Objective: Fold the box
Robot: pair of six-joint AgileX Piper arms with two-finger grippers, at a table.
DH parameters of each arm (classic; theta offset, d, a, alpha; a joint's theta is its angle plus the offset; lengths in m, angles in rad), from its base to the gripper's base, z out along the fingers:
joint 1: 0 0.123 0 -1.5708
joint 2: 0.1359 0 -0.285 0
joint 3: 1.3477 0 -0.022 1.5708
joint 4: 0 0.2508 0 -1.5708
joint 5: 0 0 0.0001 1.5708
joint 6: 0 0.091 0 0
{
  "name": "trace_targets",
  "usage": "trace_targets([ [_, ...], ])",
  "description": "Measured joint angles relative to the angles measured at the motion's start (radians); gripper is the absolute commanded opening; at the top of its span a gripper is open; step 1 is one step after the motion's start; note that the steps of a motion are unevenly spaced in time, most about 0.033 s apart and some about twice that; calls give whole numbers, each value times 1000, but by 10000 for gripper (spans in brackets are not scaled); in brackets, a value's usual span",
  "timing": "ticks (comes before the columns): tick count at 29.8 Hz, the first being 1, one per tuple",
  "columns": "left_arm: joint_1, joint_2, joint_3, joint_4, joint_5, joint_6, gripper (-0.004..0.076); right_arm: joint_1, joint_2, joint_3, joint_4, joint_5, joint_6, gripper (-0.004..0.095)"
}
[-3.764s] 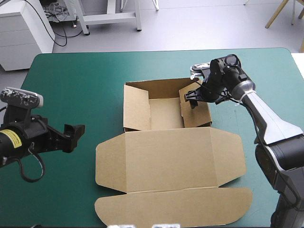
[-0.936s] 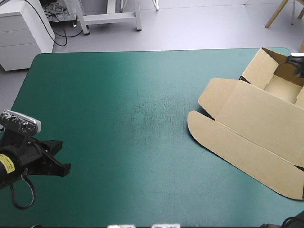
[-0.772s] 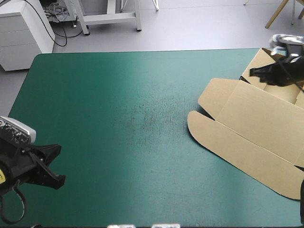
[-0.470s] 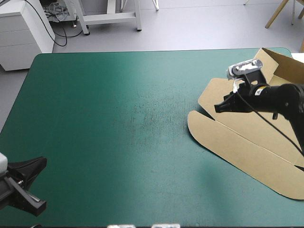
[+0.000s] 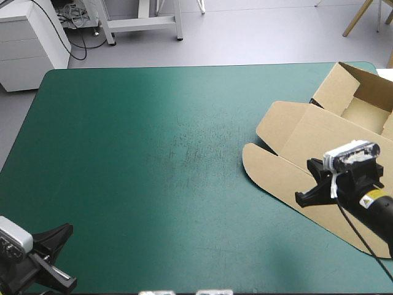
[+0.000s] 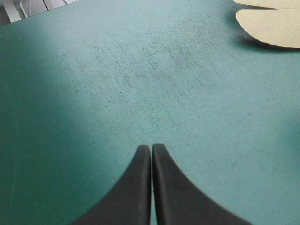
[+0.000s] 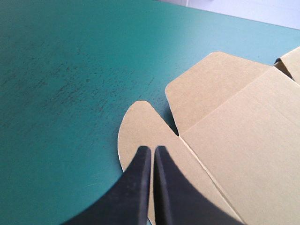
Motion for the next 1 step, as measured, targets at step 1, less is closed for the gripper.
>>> trace_targets([
  [1,0,-15,34,0,-23,0,-10,0,-39,36,0,-20,7,0],
])
